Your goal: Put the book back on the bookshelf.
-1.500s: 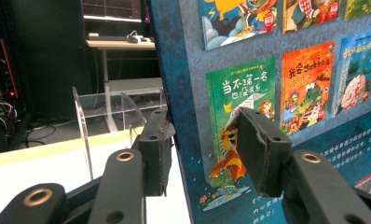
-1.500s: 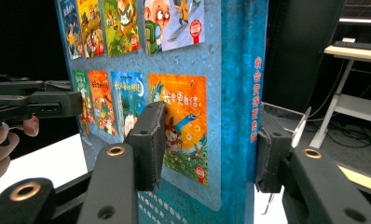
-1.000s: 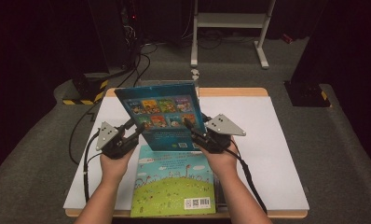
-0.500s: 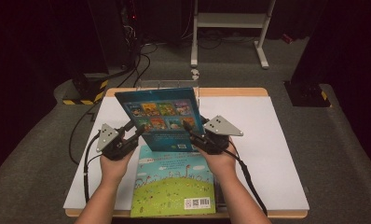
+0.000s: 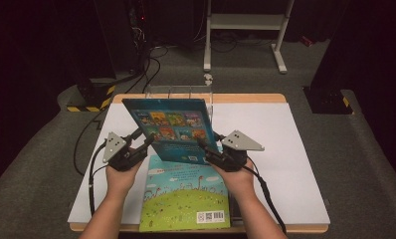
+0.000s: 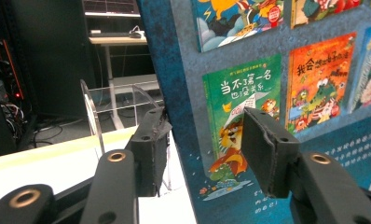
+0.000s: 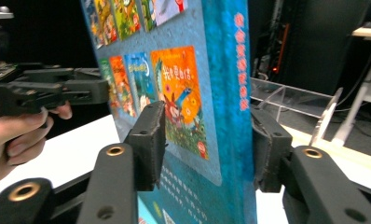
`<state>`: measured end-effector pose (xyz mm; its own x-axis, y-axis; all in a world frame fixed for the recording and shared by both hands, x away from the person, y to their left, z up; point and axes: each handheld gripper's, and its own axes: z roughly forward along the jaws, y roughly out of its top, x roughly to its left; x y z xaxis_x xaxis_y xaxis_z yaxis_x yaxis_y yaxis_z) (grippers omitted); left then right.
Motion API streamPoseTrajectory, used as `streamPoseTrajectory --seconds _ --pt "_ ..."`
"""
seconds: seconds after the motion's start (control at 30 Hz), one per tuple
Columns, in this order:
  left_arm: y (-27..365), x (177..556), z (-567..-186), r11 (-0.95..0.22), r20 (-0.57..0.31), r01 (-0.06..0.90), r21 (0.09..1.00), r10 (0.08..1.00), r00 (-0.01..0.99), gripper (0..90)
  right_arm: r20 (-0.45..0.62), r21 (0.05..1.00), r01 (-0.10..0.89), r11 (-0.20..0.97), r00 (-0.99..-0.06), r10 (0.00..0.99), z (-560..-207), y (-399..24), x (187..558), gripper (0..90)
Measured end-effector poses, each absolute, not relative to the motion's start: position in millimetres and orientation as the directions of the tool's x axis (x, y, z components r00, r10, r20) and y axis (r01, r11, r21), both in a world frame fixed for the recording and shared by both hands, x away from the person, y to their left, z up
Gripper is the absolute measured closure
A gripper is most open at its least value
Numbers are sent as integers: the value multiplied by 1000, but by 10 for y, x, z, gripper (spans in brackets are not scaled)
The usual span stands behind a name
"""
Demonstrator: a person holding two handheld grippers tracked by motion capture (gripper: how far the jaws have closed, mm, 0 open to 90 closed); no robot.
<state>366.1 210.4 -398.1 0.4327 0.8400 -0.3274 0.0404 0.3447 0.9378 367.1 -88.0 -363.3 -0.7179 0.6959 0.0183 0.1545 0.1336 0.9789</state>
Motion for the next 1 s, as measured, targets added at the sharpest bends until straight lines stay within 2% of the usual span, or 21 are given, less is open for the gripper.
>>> streamPoseTrajectory --seconds 0.27,0.33,0.53,0.7,1.0 --pt "2105 3686 -3976 362 -345 43 931 837 424 503 -48 977 105 186 -740 670 -3655 -883 3569 668" --pt "2107 3695 -3979 360 -344 43 932 840 419 498 -73 975 80 205 -760 646 -3658 -886 3532 722" --pt "2115 3694 -3979 362 -344 29 932 854 391 491 -61 975 77 207 -807 587 -3684 -856 3446 818" --pt "2084 3524 -3950 364 -344 21 931 857 383 449 -58 977 77 200 -804 592 -3702 -820 3390 822" --pt "1914 3294 -3874 363 -362 87 928 822 439 366 -87 978 49 201 -783 616 -3742 -715 3274 822"
